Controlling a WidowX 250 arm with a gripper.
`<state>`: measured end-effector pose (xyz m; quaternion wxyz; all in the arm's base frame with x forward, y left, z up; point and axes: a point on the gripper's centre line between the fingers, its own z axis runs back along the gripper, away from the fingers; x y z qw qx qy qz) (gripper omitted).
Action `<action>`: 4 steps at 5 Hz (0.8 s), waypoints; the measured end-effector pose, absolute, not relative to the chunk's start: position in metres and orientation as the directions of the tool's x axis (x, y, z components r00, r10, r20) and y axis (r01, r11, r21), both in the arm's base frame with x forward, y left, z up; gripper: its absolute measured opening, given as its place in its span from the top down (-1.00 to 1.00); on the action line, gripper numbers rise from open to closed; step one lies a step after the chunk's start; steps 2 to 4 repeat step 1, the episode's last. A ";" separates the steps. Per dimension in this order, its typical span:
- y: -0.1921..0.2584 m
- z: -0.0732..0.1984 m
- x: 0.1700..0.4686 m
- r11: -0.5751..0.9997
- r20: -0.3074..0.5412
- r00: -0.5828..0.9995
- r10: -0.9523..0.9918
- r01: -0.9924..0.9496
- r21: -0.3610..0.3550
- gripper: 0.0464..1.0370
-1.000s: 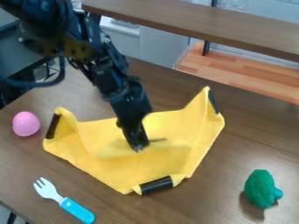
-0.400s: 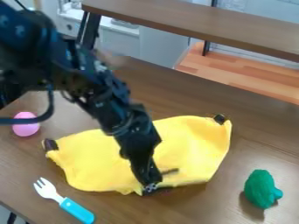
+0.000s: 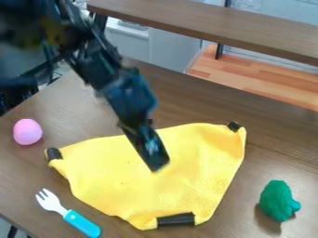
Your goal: Fold cloth from the top left to the bottom right
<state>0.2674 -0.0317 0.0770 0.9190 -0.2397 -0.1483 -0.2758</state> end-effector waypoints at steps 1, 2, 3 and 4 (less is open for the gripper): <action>-0.008 0.126 0.265 0.795 0.421 0.818 -0.391 0.531 -0.294 -0.93; -0.008 0.126 0.265 0.795 0.421 0.818 -0.391 0.531 -0.294 -0.93; -0.008 0.126 0.265 0.795 0.421 0.818 -0.391 0.531 -0.294 -0.93; -0.008 0.126 0.265 0.795 0.421 0.818 -0.391 0.531 -0.294 -0.93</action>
